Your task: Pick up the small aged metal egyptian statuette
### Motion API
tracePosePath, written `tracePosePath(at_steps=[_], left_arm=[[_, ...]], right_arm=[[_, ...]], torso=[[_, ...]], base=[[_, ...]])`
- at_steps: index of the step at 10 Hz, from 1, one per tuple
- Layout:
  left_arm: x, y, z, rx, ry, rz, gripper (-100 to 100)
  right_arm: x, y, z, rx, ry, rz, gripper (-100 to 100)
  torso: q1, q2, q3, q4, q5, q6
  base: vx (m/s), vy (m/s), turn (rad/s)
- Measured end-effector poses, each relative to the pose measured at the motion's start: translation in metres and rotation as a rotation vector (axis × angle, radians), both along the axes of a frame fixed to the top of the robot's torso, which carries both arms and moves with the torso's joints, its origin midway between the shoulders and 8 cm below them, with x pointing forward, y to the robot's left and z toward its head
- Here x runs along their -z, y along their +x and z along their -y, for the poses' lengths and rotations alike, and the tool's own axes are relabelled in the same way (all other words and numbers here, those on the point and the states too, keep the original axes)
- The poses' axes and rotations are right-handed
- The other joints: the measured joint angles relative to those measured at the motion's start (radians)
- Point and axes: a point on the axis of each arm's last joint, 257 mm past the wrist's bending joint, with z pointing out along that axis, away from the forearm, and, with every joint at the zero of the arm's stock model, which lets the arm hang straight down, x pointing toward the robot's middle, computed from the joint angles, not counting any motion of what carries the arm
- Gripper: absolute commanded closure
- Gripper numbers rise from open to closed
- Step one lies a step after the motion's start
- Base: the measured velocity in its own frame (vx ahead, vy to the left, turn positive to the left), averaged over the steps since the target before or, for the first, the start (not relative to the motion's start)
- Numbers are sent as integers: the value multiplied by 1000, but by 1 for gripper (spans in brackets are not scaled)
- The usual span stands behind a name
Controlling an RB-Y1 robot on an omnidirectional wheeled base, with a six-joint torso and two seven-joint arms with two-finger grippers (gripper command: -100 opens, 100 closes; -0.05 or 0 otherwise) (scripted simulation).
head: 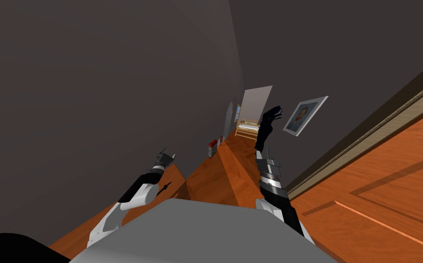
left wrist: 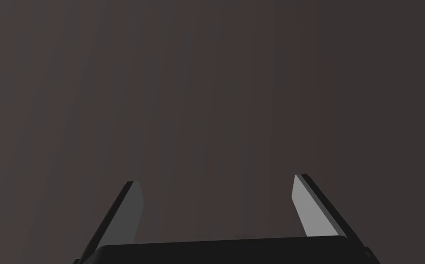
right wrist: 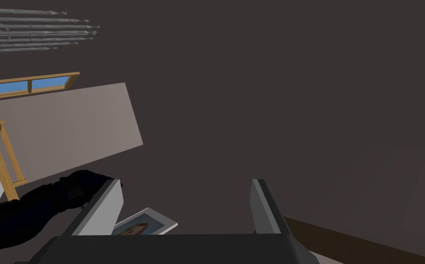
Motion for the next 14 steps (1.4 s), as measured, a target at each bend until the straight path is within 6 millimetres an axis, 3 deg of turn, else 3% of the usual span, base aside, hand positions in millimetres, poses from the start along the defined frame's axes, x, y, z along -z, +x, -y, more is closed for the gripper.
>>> tracePosePath(at_steps=[5, 6, 8, 14], left_arm=[[64, -5, -22, -21, -132, -160, -100], [85, -9, -32, -31, -164, -203, -100], [95, -12, -33, -36, -196, -240, -100], [177, -38, -54, -90, -341, -438, -100]], right_arm=[[0, 0, 0, 0, 0, 0, 0], [0, 0, 0, 0, 0, 0, 0], [0, 0, 0, 0, 0, 0, 0], [0, 0, 0, 0, 0, 0, 0]], torso=[[0, 0, 0, 0, 0, 0], [1, 0, 0, 0, 0, 0], [0, 2, 1, 0, 0, -1], [1, 1, 0, 0, 0, -1]], base=[[52, -13, -74], [43, -12, -42], [34, -7, -34], [44, -2, -46]])
